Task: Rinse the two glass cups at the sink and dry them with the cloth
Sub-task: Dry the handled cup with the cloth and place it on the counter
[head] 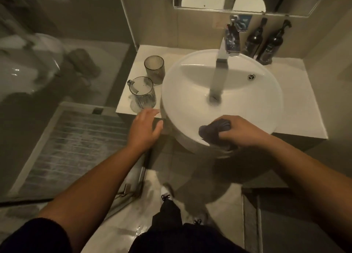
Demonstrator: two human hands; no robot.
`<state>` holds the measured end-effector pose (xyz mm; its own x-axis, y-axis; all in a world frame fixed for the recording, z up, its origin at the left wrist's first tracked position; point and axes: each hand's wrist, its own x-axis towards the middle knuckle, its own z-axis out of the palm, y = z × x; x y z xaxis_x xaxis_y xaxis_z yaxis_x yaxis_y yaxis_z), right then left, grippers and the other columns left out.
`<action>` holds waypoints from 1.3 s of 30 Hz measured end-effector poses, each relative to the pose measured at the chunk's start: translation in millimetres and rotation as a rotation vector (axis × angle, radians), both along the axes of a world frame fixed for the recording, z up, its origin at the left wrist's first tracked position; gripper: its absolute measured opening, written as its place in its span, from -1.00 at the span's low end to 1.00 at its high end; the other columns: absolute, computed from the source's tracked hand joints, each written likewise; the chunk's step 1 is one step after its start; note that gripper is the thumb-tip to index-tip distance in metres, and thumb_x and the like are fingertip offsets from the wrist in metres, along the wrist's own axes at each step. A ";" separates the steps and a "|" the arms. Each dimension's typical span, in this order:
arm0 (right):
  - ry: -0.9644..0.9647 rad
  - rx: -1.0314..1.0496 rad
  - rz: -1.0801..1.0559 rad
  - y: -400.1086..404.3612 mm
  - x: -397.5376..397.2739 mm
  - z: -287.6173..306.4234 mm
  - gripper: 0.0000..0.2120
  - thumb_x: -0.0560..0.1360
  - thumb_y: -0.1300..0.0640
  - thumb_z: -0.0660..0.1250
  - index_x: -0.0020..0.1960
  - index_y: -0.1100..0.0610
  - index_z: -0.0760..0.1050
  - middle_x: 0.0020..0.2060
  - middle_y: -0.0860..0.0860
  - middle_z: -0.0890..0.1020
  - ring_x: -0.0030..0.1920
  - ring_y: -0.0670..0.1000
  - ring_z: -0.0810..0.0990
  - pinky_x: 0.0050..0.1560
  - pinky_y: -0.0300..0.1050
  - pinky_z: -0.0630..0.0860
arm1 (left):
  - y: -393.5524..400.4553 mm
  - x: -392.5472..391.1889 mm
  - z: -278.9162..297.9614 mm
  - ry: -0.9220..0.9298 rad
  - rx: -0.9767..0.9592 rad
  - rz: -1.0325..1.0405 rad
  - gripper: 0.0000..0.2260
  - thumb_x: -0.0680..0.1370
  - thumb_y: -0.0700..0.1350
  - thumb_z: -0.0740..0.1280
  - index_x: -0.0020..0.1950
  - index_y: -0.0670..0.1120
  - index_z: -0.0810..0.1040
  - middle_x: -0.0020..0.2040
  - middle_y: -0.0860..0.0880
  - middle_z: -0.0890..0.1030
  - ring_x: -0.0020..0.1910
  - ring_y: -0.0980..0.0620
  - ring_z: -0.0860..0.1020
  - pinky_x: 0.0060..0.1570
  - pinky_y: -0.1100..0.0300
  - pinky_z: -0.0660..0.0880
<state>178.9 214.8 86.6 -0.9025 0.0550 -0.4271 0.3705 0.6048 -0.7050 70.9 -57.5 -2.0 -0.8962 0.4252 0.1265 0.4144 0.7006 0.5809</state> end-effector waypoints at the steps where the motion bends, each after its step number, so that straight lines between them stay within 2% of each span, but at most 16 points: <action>1: -0.003 -0.119 -0.066 -1.5 -5.6 3.7 -0.72 0.38 0.36 0.30 0.04 0.13 0.58 -0.15 0.06 0.67 -0.22 0.02 0.63 -0.26 -0.09 0.58 | -6.4 -8.3 3.5 -0.017 0.054 0.063 -0.62 0.57 -0.06 0.27 0.33 -0.21 0.50 0.25 -0.24 0.51 0.13 -0.17 0.53 0.18 -0.02 0.48; 5: -0.003 -0.466 -0.211 -26.2 -47.2 9.9 -0.75 0.43 0.49 0.19 -0.01 0.29 0.54 -0.40 0.02 0.59 -0.42 -0.06 0.53 -0.47 -0.23 0.43 | -35.4 -64.8 18.7 -0.056 0.176 0.349 -0.59 0.55 -0.26 0.32 0.40 -0.17 0.42 0.29 -0.19 0.42 -0.10 0.03 0.48 0.04 0.12 0.47; 7: 0.027 -0.527 -0.217 -40.0 -70.1 15.5 -0.76 0.43 0.51 0.15 -0.06 0.29 0.52 -0.44 -0.02 0.57 -0.45 -0.09 0.52 -0.48 -0.24 0.41 | -47.7 -96.1 19.1 -0.112 0.147 0.347 -0.49 0.56 -0.25 0.31 0.50 -0.10 0.32 0.39 -0.15 0.35 -0.01 0.04 0.49 0.10 0.16 0.43; 10: 0.099 -0.516 -0.177 -62.2 -104.9 25.2 -0.73 0.42 0.47 0.20 0.06 0.29 0.52 -0.30 0.11 0.58 -0.35 -0.01 0.54 -0.43 -0.16 0.45 | -59.3 -137.3 10.7 -0.208 -0.011 0.182 -0.37 0.57 -0.23 0.33 0.59 -0.05 0.16 0.56 -0.11 0.19 0.33 -0.09 0.44 0.35 0.05 0.38; 12: 0.167 -0.416 -0.102 -78.2 -130.7 31.8 -0.68 0.37 0.37 0.29 0.11 0.23 0.53 -0.20 0.12 0.61 -0.31 -0.03 0.59 -0.39 -0.16 0.51 | -60.4 -159.4 3.4 -0.240 -0.126 0.062 -0.34 0.56 -0.21 0.34 0.61 -0.05 0.13 0.61 -0.10 0.13 0.50 -0.16 0.30 0.48 -0.03 0.27; 14: 0.238 -0.249 0.022 -94.2 -156.7 36.3 -0.66 0.35 0.26 0.35 0.12 0.15 0.53 -0.15 0.08 0.64 -0.32 -0.06 0.64 -0.37 -0.16 0.58 | -56.8 -173.1 -3.3 -0.261 -0.163 -0.010 -0.35 0.57 -0.20 0.34 0.61 -0.04 0.15 0.62 -0.09 0.16 0.54 -0.17 0.25 0.51 -0.05 0.22; 16: 0.314 -0.002 0.175 -110.1 -181.4 33.1 -0.63 0.38 0.24 0.38 0.19 0.10 0.50 -0.06 0.06 0.64 -0.19 0.00 0.66 -0.22 -0.12 0.61 | -53.1 -178.8 -8.3 -0.279 -0.135 -0.040 -0.39 0.57 -0.21 0.36 0.58 -0.05 0.22 0.59 -0.11 0.23 0.54 -0.15 0.26 0.52 -0.04 0.22; 18: 0.402 0.266 0.363 -124.6 -202.7 20.5 -0.58 0.40 0.21 0.40 0.24 0.09 0.47 0.04 0.07 0.63 -0.03 0.08 0.60 -0.10 -0.12 0.52 | -51.2 -178.6 -12.5 -0.290 -0.059 -0.033 -0.44 0.56 -0.22 0.38 0.53 -0.07 0.30 0.54 -0.12 0.33 0.49 -0.14 0.34 0.46 0.01 0.28; 20: 0.423 0.436 0.561 -135.6 -219.0 3.3 -0.60 0.42 0.16 0.41 0.24 0.08 0.46 0.06 0.07 0.62 -0.01 0.11 0.57 -0.12 -0.11 0.45 | -50.2 -178.0 -15.7 -0.291 0.019 -0.007 -0.49 0.55 -0.22 0.40 0.47 -0.11 0.36 0.47 -0.13 0.42 0.40 -0.13 0.43 0.33 0.11 0.34; 23: 0.280 0.557 0.724 -142.8 -235.1 -16.7 -0.68 0.43 0.07 0.38 0.16 0.08 0.46 -0.04 0.07 0.60 -0.12 0.11 0.55 -0.20 -0.11 0.42 | -46.7 -179.6 -18.1 -0.301 0.082 0.012 -0.60 0.56 -0.22 0.38 0.39 -0.15 0.42 0.33 -0.16 0.47 0.26 -0.09 0.50 0.22 0.18 0.35; 25: 0.161 0.610 0.754 -145.2 -244.5 -22.1 -0.68 0.41 0.03 0.40 0.10 0.09 0.45 -0.10 0.07 0.57 -0.14 0.10 0.53 -0.18 -0.08 0.46 | -45.1 -181.2 -20.2 -0.319 0.025 -0.054 -0.70 0.59 -0.22 0.32 0.33 -0.15 0.49 0.22 -0.17 0.51 0.16 -0.08 0.51 0.19 0.14 0.39; 27: 0.062 0.627 0.810 -151.3 -252.8 -25.0 -0.72 0.39 0.03 0.41 0.05 0.08 0.46 -0.14 0.04 0.56 -0.14 0.09 0.53 -0.18 -0.10 0.43 | -46.1 -179.2 -22.4 -0.350 0.005 -0.116 -0.83 0.58 -0.25 0.28 0.14 -0.11 0.56 0.07 -0.12 0.56 0.05 -0.08 0.51 0.09 0.11 0.42; 31: -0.149 0.512 0.859 -158.8 -266.3 -32.6 -0.73 0.40 0.02 0.42 0.08 0.04 0.56 -0.09 0.03 0.64 -0.08 0.07 0.60 -0.10 -0.11 0.51 | -53.3 -175.1 -17.1 -0.538 0.102 -0.104 -0.83 0.52 -0.27 0.32 -0.17 -0.01 0.49 -0.22 0.01 0.54 -0.19 -0.01 0.49 -0.13 0.15 0.41; 34: -0.192 0.379 0.850 -152.0 -268.5 -33.0 -0.84 0.40 0.05 0.41 -0.02 -0.02 0.56 -0.11 0.00 0.65 -0.09 0.06 0.61 -0.03 -0.09 0.55 | -51.6 -169.9 -3.5 -0.762 0.274 -0.031 -0.85 0.52 -0.22 0.32 -0.24 -0.05 0.53 -0.24 -0.07 0.54 -0.20 -0.02 0.49 -0.11 0.06 0.49; 37: -0.236 0.149 0.782 -140.2 -256.2 -15.6 -0.84 0.45 0.17 0.35 -0.15 -0.08 0.46 -0.24 -0.12 0.61 -0.18 -0.05 0.60 -0.22 -0.26 0.49 | -47.3 -157.3 8.4 -0.845 0.398 0.011 -0.83 0.59 -0.13 0.31 -0.21 -0.08 0.50 -0.23 -0.07 0.51 -0.15 -0.06 0.47 -0.05 -0.03 0.53; 39: -0.300 -0.016 0.729 -132.0 -244.7 3.5 -0.81 0.47 0.29 0.29 -0.17 0.00 0.46 -0.42 -0.19 0.59 -0.37 -0.20 0.57 -0.38 -0.38 0.45 | -45.1 -144.9 16.4 -0.806 0.415 0.016 -0.78 0.50 0.08 0.33 -0.20 -0.06 0.49 -0.22 -0.07 0.51 -0.18 -0.05 0.49 -0.02 -0.10 0.56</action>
<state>-65.8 82.7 90.1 -0.5550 -0.5142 -0.6539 0.0604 0.7590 -0.6482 -74.0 -102.6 14.4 -0.7846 0.4723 -0.4015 -0.2353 0.3724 0.8978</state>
